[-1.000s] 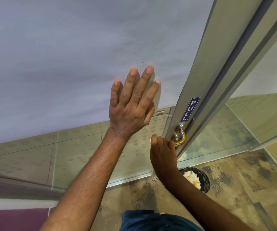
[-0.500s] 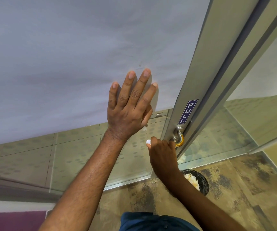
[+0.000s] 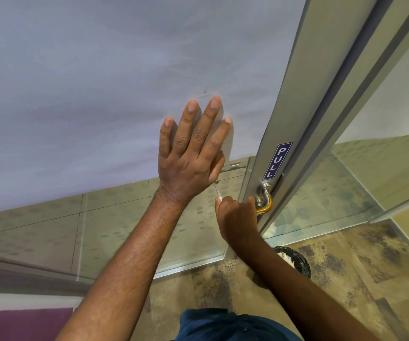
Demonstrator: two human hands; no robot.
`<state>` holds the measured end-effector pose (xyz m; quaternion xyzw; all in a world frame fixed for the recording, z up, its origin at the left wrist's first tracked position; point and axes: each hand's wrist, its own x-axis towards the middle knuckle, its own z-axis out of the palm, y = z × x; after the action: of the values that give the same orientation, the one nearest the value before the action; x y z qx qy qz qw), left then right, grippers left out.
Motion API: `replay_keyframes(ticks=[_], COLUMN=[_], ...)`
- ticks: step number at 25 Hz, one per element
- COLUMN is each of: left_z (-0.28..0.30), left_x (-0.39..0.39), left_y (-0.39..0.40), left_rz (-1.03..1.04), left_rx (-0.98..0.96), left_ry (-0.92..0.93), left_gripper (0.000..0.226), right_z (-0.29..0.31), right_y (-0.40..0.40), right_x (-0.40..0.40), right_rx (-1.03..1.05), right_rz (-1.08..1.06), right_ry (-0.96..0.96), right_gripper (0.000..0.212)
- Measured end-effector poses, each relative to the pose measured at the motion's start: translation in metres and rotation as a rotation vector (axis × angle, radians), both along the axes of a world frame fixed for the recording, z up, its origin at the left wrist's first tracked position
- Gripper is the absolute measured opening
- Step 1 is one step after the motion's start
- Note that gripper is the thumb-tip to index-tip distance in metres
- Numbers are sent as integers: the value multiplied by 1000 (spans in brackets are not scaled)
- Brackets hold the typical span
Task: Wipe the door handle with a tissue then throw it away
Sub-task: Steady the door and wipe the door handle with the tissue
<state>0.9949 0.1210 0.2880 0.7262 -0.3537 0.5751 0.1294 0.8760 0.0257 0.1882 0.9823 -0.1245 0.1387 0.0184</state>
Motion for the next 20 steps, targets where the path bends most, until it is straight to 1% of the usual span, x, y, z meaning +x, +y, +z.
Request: replay_keyframes(ticks=[2,5,7,11,13,14,15,16,17,18,20], left_z=[0,1,0,-2,-2,-2,-2,-2,-2,-1,-1], left_x=[-1,-1,0,0,1,1,1,1,1,1,0], left_y=[0,0,-1,-1,-1,-1,-1,-1,-1,-1,0], left_rz=[5,1,-8,-12,-10,-11,-11,-8,-7,-8,-5], left_rx=[5,4,-5,0,-3,-6,-6,-4,-2,-2,3], left_ry=[4,-13,-18,-16,-14,-12,-10,-8,-7,-5,-2], left_gripper=[60,63,64,66,65,65,64,64,64,63,62], right_z=[-3,-24,-36,-32,-24,-17,-12,-7,-5,-2,-2], right_y=[-5,-18,-31,-32,-22,-18,-16,-14,-12,-10,-8], right_x=[-3,-28,-45,-40,-27,-21,-16,-10,-4,-1,-2], right_rx=[19,66,32,-43,-76,-75,-67,-56,-55,-47,-15], right_rz=[21,95,154,130,144,133,92,30,1,-3,-2], right_ry=[-34,-57,-47,-36,25,94,146,173,174,171,137], right_gripper=[30,13,18,11,16,15,17,26,34,36,32])
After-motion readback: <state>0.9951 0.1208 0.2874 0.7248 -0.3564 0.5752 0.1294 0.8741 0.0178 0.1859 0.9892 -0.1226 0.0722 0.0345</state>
